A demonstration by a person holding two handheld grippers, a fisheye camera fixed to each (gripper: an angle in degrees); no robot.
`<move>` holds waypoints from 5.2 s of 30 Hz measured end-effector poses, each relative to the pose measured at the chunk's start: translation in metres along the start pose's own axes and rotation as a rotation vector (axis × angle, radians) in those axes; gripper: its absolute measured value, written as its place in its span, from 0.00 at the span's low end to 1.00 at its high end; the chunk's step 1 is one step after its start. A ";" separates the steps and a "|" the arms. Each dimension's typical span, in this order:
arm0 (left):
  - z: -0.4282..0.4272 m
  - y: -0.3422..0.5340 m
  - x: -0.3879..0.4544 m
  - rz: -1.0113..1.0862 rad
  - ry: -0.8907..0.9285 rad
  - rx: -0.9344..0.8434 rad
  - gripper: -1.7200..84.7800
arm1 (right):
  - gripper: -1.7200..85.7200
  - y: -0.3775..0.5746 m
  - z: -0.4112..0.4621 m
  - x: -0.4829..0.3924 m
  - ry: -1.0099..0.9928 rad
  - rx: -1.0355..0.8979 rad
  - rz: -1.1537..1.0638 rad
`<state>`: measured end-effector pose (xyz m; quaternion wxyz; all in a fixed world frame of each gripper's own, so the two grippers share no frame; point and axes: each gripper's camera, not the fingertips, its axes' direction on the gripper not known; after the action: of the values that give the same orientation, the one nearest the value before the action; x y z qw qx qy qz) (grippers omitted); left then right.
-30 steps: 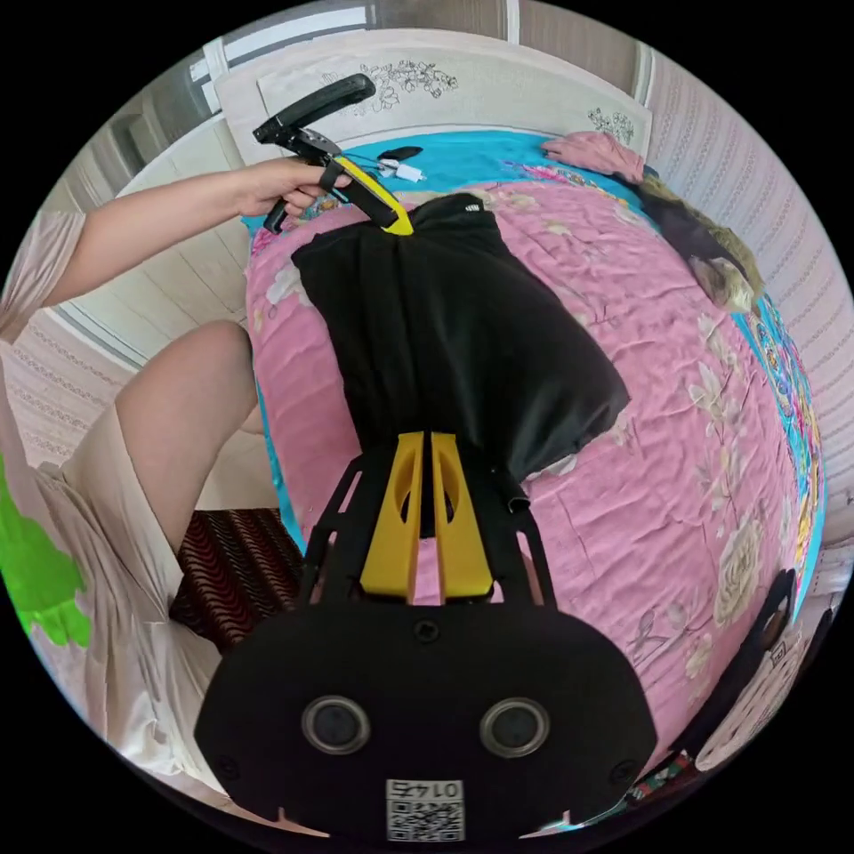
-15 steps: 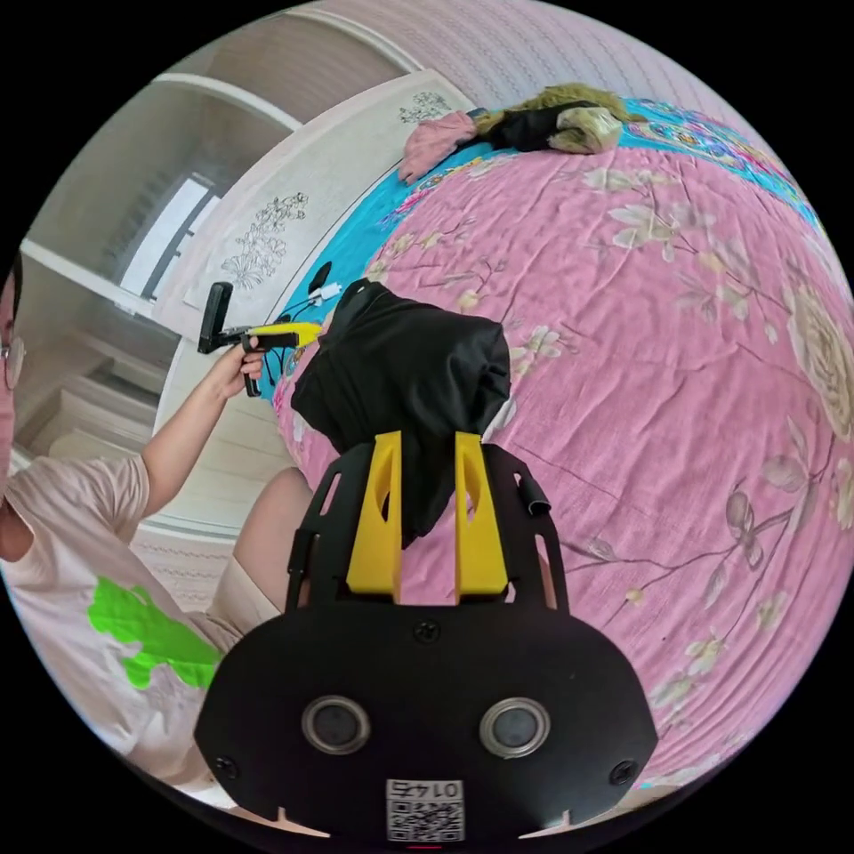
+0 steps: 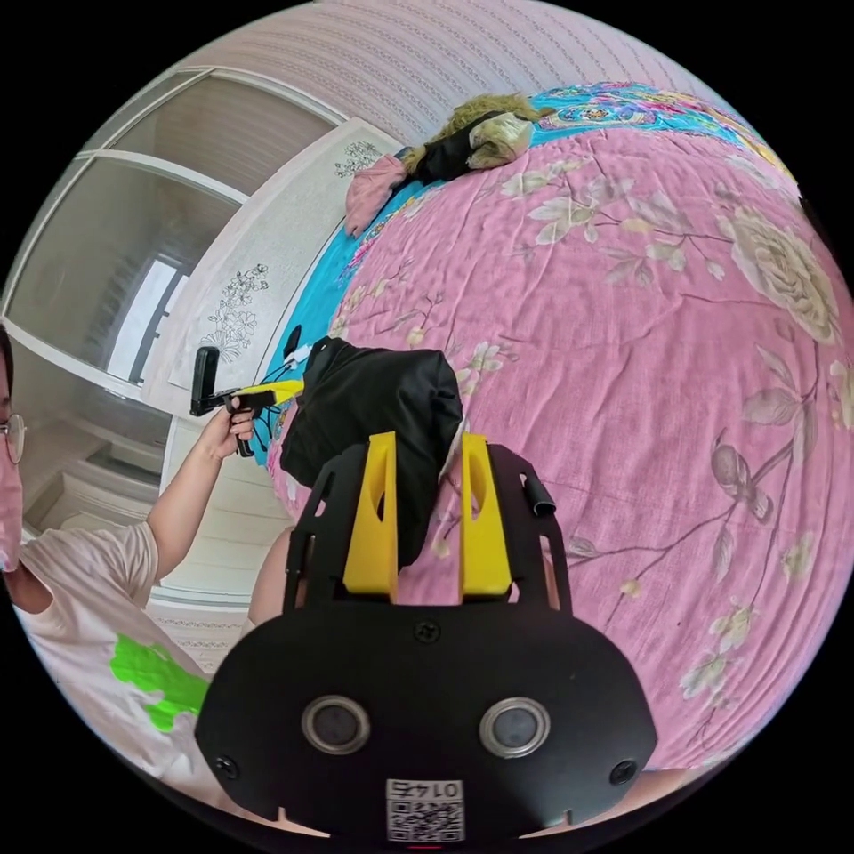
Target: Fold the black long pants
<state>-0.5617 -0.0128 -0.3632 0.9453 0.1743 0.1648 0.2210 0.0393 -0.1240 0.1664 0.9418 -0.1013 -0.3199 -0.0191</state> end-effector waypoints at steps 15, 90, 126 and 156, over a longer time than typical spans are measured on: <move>0.033 0.002 -0.054 0.005 0.052 -0.080 0.23 | 0.20 -0.030 0.015 0.010 0.001 -0.049 -0.009; 0.684 -0.054 -0.007 0.064 0.272 -0.129 0.04 | 0.06 0.106 -0.371 -0.052 -0.350 -0.118 0.124; 1.101 -0.323 0.703 0.974 0.497 0.060 0.04 | 0.06 0.320 -1.147 -0.122 0.259 0.543 0.259; 1.359 -0.387 1.062 1.061 0.189 -0.103 0.15 | 0.13 0.451 -1.316 0.059 0.272 0.651 0.769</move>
<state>1.0070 -0.1823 0.4350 0.6922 0.1664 0.1274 0.6907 0.9193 0.0519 -0.8979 0.8966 0.0898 -0.1236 0.4157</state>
